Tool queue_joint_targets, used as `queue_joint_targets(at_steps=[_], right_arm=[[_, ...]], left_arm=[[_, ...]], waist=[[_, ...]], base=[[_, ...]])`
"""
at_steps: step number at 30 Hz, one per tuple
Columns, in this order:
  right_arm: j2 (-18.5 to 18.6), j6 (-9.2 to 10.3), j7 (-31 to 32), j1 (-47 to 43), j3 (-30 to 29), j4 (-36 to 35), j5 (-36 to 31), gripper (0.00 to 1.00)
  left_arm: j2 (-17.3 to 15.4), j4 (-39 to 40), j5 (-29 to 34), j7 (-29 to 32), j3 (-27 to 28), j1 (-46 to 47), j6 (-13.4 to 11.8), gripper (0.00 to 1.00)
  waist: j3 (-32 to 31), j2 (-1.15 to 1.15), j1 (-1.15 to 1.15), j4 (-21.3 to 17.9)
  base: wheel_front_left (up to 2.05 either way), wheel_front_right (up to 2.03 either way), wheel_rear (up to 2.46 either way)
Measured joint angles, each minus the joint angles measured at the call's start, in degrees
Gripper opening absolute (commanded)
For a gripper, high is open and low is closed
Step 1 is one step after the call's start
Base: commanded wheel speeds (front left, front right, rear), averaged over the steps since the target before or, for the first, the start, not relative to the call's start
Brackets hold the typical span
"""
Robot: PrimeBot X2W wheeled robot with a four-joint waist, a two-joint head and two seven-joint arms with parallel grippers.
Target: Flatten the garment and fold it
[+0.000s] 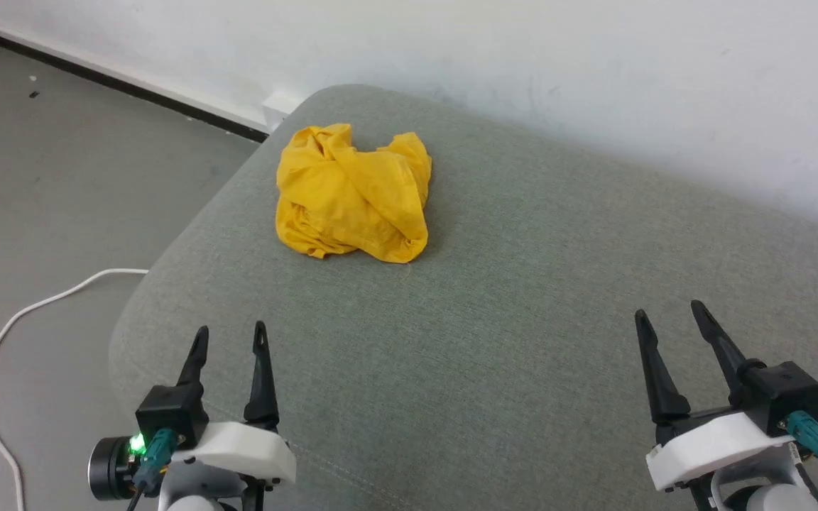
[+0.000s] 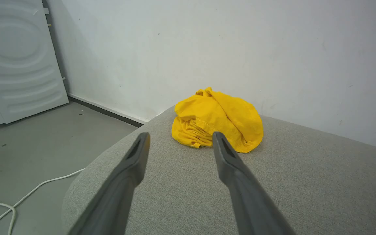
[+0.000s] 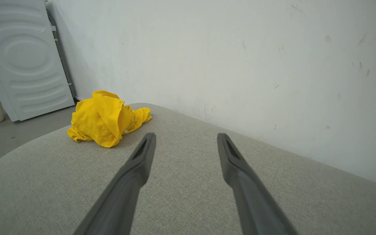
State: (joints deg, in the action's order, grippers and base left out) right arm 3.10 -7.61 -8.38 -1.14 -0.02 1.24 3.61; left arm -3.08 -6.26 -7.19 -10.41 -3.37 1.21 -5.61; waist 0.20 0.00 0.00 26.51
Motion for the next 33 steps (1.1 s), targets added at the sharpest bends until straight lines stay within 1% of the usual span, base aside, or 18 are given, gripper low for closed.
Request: queue_joint_targets(at_steps=[21,33], right_arm=[[-0.03,0.0,-2.0,-0.01,0.05,0.52,0.97,1.0],[-0.04,0.0,-2.98,-0.01,-0.47,0.48,1.03,1.0]], left_arm=[[0.04,-1.62,-2.11,-2.44,-0.09,-0.01,-1.08,1.0],[0.05,-2.3,-4.21,-3.85,-0.85,0.06,-2.02,1.0]], waist=[[-0.03,0.0,0.0,4.06],[0.73,0.0,0.0,7.44]], base=[[0.0,0.0,0.0],[0.0,0.0,0.0]])
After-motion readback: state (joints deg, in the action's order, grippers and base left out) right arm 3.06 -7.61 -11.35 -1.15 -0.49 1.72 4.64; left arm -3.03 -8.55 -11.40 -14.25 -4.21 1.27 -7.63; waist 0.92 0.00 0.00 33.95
